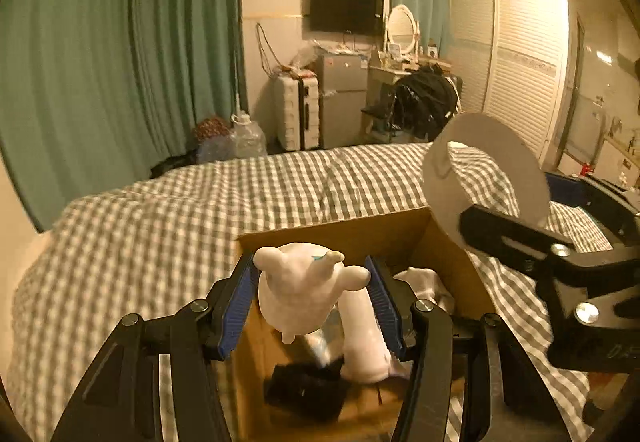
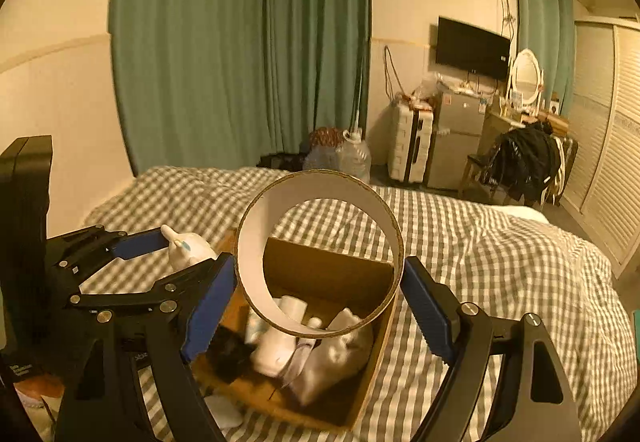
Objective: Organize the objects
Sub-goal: 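Carry the figurine and ring over the box and open both grippers, then move the left gripper to the white earbud case and grasp it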
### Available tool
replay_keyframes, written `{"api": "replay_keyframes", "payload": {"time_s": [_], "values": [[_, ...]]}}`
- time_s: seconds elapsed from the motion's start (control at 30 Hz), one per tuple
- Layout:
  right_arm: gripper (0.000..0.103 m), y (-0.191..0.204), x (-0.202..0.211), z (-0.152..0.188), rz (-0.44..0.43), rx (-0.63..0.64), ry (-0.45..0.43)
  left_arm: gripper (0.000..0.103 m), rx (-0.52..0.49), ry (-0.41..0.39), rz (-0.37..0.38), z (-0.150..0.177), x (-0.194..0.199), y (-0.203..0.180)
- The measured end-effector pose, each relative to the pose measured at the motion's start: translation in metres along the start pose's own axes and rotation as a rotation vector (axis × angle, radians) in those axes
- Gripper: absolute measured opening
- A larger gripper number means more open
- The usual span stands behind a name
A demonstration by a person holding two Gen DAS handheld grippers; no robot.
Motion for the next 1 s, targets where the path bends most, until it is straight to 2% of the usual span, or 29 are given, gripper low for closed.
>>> {"api": "replay_keyframes", "payload": {"time_s": [0.17,0.37,0.4,0.43,0.47,0.53,0.8,0.87,1.0], "values": [[0.083,-0.014,-0.057,-0.001,-0.035,-0.044,0.059,0.056,0.015,0.041,0.127,0.010,-0.036,0.006],[0.085,-0.025,-0.093,0.016,-0.101,-0.101,0.143,0.058,0.010,0.084,0.100,0.019,-0.055,0.009],[0.085,-0.025,-0.093,0.016,-0.104,-0.105,0.143,0.060,0.021,0.086,0.109,0.020,-0.053,0.010],[0.086,-0.027,-0.092,0.015,-0.111,-0.108,0.136,0.069,0.034,0.082,0.118,0.021,-0.049,0.010],[0.089,-0.028,-0.088,0.015,-0.120,-0.112,0.123,0.085,0.049,0.075,0.118,0.020,-0.044,0.011],[0.095,-0.030,-0.075,0.014,-0.128,-0.132,0.084,0.093,0.080,0.026,0.112,0.021,-0.028,0.013],[0.095,-0.035,0.004,0.014,-0.081,-0.170,-0.007,0.096,0.092,-0.074,0.065,0.010,0.053,-0.002],[0.095,-0.035,0.030,0.014,-0.057,-0.158,-0.034,0.101,0.083,-0.108,0.053,0.008,0.076,-0.011],[0.097,-0.024,0.085,0.014,0.020,-0.116,-0.095,0.102,0.058,-0.162,0.025,0.008,0.117,-0.027]]}}
Point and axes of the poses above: each gripper's, at about its wrist camera, not at the fingertips, and x roughly against the way its jaws point, y to its left, z to its underside, the point moved 2 cm from there along -x, roughly the way its jaws point, and after that the axes turned 12 degrees about y, right-handed, at the moved point
